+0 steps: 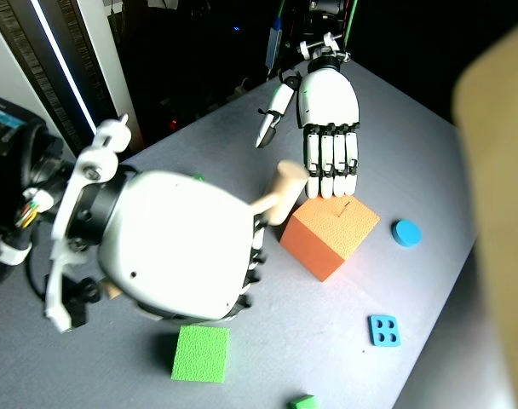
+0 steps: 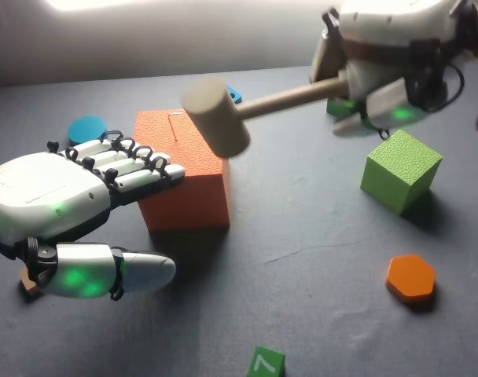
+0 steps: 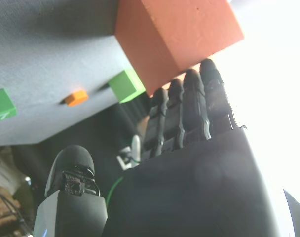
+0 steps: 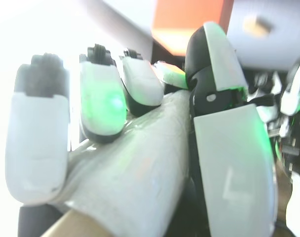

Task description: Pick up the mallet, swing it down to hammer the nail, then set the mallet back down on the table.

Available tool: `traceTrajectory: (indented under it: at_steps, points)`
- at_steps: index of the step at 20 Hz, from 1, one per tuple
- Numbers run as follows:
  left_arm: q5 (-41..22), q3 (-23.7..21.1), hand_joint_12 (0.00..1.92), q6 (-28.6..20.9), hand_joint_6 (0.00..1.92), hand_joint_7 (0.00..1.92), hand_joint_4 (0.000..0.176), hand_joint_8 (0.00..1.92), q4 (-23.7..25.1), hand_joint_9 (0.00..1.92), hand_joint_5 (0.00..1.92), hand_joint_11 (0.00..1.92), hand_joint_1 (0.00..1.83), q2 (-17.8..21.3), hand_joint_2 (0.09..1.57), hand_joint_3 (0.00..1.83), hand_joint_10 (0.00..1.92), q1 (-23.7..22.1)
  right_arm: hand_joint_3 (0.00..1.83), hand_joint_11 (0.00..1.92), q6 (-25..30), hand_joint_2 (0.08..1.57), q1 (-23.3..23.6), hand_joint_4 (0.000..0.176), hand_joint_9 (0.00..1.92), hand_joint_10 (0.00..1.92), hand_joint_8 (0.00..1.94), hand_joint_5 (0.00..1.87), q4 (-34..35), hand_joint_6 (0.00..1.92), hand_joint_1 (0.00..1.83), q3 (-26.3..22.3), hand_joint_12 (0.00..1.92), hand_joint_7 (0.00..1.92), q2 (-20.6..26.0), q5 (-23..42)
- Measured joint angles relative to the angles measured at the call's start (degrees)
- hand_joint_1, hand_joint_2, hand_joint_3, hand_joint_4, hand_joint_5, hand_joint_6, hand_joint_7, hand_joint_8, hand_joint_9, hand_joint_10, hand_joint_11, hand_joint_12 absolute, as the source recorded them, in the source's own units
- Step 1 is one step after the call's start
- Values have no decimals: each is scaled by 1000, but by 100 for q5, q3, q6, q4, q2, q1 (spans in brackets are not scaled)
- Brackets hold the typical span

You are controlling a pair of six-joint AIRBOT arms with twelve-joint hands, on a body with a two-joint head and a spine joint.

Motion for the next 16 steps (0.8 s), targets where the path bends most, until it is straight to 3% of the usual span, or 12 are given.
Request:
traceTrajectory:
  at_steps: [4,5,7,8,10,13,16]
  points:
    - [4,2,343,0,3,155,0,4,0,145,140,0,0,0,1175,0,4,-2,4,1921,199,1411,4,176,1793,1921,1941,1473,-20,1921,1122,310,1921,1687,-129,597]
    - [2,2,343,0,3,155,0,4,0,145,140,0,0,0,1175,0,4,-2,4,1921,-74,1411,-2,176,1793,1921,1941,1473,382,1921,1122,396,1921,1687,-181,748]
    - [4,-22,314,2,3,141,0,4,-7,139,115,0,0,0,1173,0,4,-2,3,1921,-1952,1414,-68,176,1791,1921,1941,1479,2573,1921,1110,457,1921,1691,-262,1049]
    - [2,-22,335,2,5,160,0,6,-4,152,131,0,0,0,1175,1,5,-2,5,1921,-3366,1417,-177,176,1789,1921,1941,1483,3836,1921,1068,455,1921,1693,-304,1355]
    - [4,-22,310,0,2,150,0,1,-7,140,127,0,0,0,1175,0,2,-2,2,1921,-4881,1413,-278,176,1796,1921,1941,1483,5119,1921,1091,474,1921,1697,-437,1797]
    - [4,-22,305,0,0,150,0,0,-7,142,123,0,0,0,1176,1,3,-2,5,1921,-4854,1421,-442,176,1794,1921,1941,1492,5204,1921,1067,474,1921,1697,-546,2144]
    - [7,-22,307,0,3,150,0,3,-7,146,118,0,0,0,1179,2,4,-2,1,1921,-4647,1412,-549,176,1795,1921,1941,1476,5204,1921,1084,474,1921,1703,-629,1982]
